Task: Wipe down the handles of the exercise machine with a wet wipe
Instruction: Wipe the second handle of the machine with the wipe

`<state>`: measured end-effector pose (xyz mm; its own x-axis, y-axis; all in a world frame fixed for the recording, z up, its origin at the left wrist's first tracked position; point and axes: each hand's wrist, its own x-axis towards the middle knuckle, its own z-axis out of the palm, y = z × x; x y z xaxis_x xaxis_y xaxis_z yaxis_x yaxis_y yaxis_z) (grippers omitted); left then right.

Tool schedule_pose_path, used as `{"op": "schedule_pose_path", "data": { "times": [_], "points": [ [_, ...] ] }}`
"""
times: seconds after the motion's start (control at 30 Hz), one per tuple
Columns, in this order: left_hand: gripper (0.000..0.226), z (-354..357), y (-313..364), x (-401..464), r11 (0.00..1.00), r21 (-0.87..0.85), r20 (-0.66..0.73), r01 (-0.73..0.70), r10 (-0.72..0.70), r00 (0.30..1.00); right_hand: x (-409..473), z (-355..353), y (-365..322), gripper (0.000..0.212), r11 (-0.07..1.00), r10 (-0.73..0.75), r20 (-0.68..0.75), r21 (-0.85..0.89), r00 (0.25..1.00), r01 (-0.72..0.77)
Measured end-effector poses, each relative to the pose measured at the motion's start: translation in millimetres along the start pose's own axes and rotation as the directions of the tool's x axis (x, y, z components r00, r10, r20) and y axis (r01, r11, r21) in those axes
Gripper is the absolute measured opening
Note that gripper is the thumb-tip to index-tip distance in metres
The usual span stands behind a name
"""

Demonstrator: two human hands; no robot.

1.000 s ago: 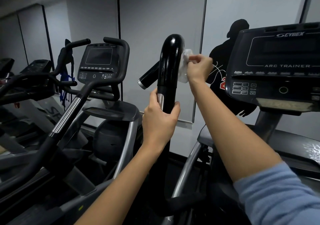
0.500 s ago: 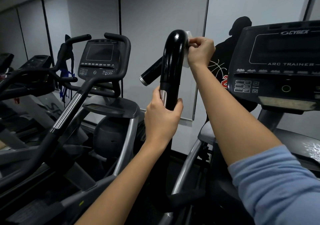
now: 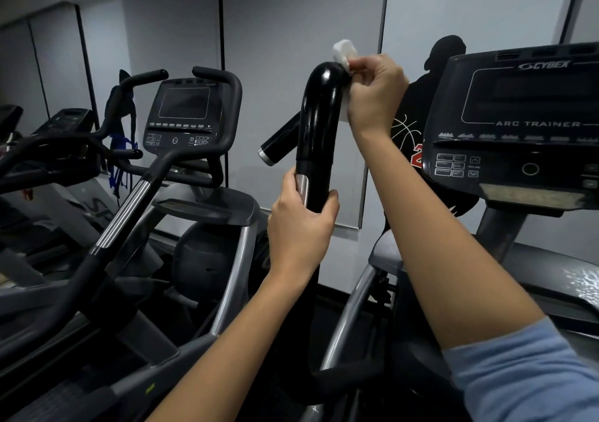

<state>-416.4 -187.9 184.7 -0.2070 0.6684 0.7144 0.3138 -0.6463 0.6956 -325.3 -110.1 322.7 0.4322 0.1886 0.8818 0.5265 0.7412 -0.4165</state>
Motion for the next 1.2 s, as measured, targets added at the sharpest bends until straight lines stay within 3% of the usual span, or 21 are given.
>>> {"op": "schedule_pose_path", "data": {
  "times": [0.2, 0.33, 0.47, 0.57, 0.67, 0.73, 0.83, 0.93, 1.1, 1.2],
  "points": [
    [0.034, 0, -2, 2, 1.0, 0.002, -0.011, -0.015, 0.015, 1.0, 22, 17, 22, 0.035, 0.958, 0.273, 0.138, -0.128, 0.952, -0.257],
    [0.033, 0, -2, 3, 1.0, -0.008, 0.002, -0.028, 0.028, 1.0, 22, 20, 39, 0.029, 0.906, 0.418, 0.223, -0.172, 0.881, -0.386],
    [0.034, 0, -2, 3, 1.0, 0.0, -0.001, -0.015, 0.015, 1.0, 7, 1, 35, 0.022, 0.902, 0.412, 0.16, -0.209, 0.897, -0.378],
    [0.039, -2, 3, 3, 1.0, 0.025, 0.009, 0.011, -0.011, 1.0, -6, -19, 16, 0.028, 0.949, 0.301, 0.039, -0.116, 0.953, -0.295],
    [0.078, -10, 7, -6, 0.994, 0.054, 0.096, 0.09, -0.095, 0.991, -18, -45, -8, 0.03, 0.994, 0.106, -0.062, -0.019, 0.992, -0.108],
    [0.1, -18, 0, -23, 0.989, 0.028, 0.124, 0.143, -0.145, 0.982, -35, -63, -22, 0.028, 0.999, -0.031, -0.055, -0.027, 0.998, 0.03],
    [0.108, -28, -23, -63, 0.972, 0.047, 0.135, 0.228, -0.233, 0.963, -65, -77, -36, 0.026, 0.98, -0.173, 0.044, -0.09, 0.984, 0.176],
    [0.099, -27, -43, -93, 0.94, 0.029, 0.154, 0.341, -0.341, 0.927, -81, -70, -48, 0.023, 0.946, -0.261, 0.146, -0.158, 0.954, 0.283],
    [0.038, -23, -48, -102, 0.943, 0.006, 0.12, 0.333, -0.331, 0.936, -82, -57, -55, 0.017, 0.898, -0.261, 0.382, -0.241, 0.886, 0.368],
    [0.028, -22, -48, -104, 0.951, 0.004, 0.094, 0.308, -0.307, 0.947, -109, -65, -47, 0.029, 0.729, -0.372, 0.437, -0.409, 0.819, 0.549]
  ]
}}
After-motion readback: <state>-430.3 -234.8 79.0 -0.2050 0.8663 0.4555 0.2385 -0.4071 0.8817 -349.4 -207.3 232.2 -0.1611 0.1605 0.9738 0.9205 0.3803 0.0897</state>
